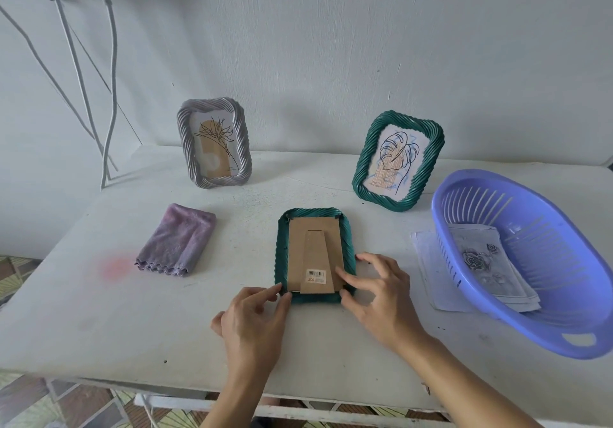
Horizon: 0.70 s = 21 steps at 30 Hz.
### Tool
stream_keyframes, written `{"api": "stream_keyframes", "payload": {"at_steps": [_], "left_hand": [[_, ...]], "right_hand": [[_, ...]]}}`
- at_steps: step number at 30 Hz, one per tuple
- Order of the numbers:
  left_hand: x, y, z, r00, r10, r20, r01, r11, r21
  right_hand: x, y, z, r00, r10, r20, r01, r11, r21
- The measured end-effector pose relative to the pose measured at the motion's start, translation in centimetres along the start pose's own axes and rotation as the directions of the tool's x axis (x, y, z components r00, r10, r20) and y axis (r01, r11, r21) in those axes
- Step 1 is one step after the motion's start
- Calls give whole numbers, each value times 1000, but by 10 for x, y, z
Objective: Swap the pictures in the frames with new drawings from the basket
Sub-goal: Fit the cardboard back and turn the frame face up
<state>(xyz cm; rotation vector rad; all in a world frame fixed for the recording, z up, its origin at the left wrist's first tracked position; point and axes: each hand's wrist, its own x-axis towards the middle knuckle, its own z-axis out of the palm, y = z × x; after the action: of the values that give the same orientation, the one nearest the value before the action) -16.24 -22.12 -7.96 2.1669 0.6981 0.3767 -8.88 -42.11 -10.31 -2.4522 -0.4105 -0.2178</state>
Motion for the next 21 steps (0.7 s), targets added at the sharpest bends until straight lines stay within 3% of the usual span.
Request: {"api": "stream_keyframes", "payload": {"at_steps": [11, 21], "left_hand": [[4, 5, 2, 999, -38, 2, 38, 999, -6], [11, 2, -1, 996, 47, 72, -53, 995, 89]], "right_hand": [[-1, 1, 0, 1000, 4, 19, -4, 999, -36], [0, 0, -1, 1000, 5, 16, -4, 999, -39]]}}
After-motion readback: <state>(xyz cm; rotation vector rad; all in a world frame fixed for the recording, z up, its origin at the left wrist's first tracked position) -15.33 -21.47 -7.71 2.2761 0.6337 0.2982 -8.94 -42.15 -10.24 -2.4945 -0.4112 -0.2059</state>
